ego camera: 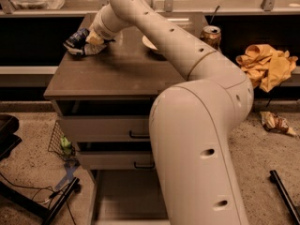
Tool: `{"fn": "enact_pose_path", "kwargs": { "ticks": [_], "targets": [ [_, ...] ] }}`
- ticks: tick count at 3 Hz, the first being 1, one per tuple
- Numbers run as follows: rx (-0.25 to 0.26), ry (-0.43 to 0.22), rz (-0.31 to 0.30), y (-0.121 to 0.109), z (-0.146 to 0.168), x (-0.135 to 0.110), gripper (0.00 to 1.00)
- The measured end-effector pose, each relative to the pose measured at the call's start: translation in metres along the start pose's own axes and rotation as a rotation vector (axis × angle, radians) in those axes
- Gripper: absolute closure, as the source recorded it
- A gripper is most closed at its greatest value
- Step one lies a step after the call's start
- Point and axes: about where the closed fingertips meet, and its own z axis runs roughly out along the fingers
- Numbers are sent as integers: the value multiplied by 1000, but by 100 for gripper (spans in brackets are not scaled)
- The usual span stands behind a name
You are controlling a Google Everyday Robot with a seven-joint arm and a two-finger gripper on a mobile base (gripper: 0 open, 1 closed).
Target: Place blue chip bag into bottom drawer
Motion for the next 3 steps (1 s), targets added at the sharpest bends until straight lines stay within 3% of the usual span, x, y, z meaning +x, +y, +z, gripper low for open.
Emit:
{"fn": "enact_pose_path", "kwargs": {
  "ticks": [1, 2, 3],
  "targets": [
    [-5, 0, 0, 2, 3, 0, 100],
    [-14, 4, -17, 0, 0, -7, 100],
    [4, 29, -49, -10, -33, -24, 100]
  ]
}}
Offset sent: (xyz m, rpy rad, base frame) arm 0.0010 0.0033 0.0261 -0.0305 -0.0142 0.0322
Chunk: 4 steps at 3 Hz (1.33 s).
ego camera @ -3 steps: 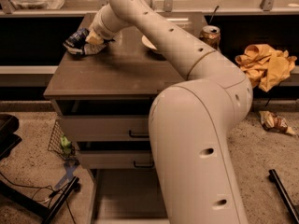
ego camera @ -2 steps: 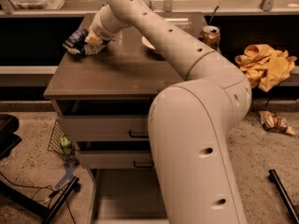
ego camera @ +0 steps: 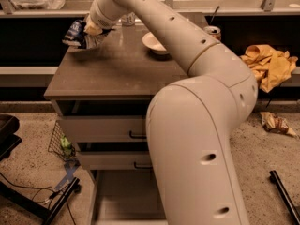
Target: Place blue chip bag into bottom drawer
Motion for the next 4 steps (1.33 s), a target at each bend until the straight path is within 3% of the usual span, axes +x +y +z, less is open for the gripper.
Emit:
{"fn": "enact_pose_path", "kwargs": {
  "ticks": [1, 2, 3, 4],
  "targets": [
    [93, 7, -26, -17, -81, -28, 100],
    [160, 17, -14, -10, -139, -33, 100],
    [308, -1, 103, 12, -251, -30, 100],
    [374, 22, 210, 52, -310, 3, 100]
  ]
}}
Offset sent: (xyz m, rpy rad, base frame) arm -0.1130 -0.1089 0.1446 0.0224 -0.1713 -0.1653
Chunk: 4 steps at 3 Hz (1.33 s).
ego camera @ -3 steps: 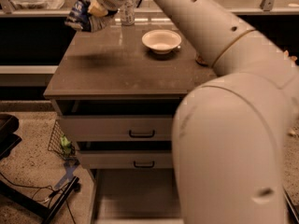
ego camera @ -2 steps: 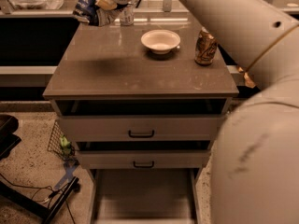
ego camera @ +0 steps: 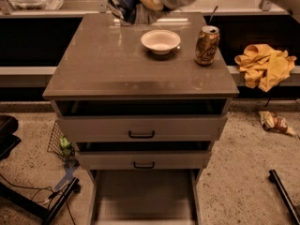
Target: Place blue chip bag into bottom drawer
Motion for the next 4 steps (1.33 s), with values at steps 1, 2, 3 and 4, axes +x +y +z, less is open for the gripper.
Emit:
{"fn": "enact_pose_path", "kwargs": {
  "ticks": [1, 2, 3, 4],
  "targets": [
    [45, 47, 80, 26, -55, 34, 100],
    [48, 118, 182, 63, -95, 79, 100],
    [40, 164, 267, 94, -116, 128, 100],
    [0, 147, 306, 112, -112, 131, 100]
  ]
}}
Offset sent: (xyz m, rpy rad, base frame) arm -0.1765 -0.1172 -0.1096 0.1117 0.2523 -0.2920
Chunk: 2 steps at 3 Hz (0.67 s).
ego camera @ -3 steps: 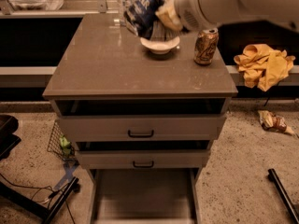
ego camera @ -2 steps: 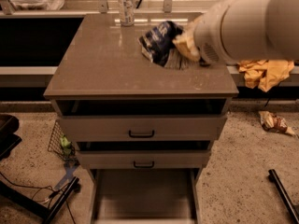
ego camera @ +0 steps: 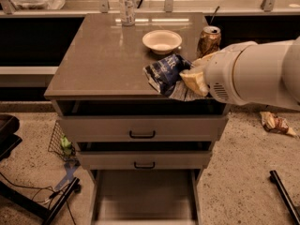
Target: Place blue chip bag into bottom drawer
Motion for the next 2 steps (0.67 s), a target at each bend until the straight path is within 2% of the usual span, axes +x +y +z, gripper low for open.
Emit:
{"fn": "enact_pose_path", "kwargs": {
  "ticks": [1, 2],
  "targets": [
    [-1, -1, 2, 0, 1, 1, 100],
    [-25, -13, 37, 0, 13, 31, 100]
  ]
}}
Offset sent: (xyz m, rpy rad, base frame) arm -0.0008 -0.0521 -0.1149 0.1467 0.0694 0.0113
